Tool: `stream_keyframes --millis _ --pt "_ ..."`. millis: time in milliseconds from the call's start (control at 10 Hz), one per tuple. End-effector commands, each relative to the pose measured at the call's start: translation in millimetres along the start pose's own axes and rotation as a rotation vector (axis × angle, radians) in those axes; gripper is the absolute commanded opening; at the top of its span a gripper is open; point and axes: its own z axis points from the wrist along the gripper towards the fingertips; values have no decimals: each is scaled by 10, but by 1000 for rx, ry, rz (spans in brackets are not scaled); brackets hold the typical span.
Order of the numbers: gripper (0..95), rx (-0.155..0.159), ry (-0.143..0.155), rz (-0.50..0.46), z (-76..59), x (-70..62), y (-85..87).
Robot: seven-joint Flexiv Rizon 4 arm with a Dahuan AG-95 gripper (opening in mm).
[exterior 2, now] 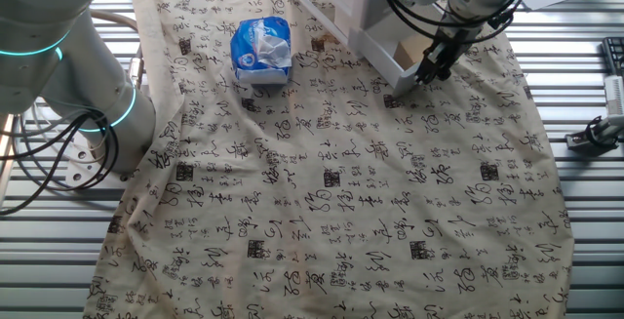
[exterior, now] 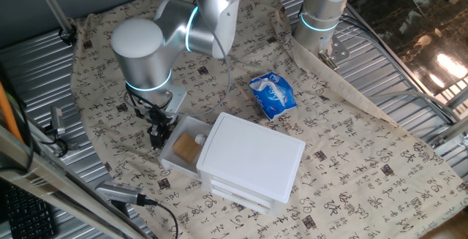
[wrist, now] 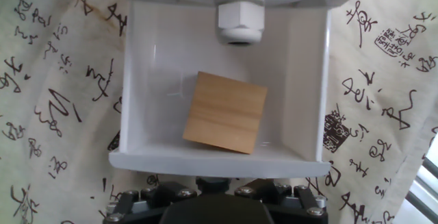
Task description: Put things in the drawer
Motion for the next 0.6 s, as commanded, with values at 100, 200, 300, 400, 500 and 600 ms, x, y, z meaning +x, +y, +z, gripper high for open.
stream_keyframes --millis 100,200,300,400,500,600 --pt "760 -2 -8 6 9 -13 -6" --pt "760 2 -13 15 25 -25 -11" --pt "760 0 -15 16 35 -36 -23" --pt "760 -2 -16 17 38 -38 -25" --pt "760 -2 -18 20 38 -42 -27" --pt "760 -3 -19 23 38 -45 -24"
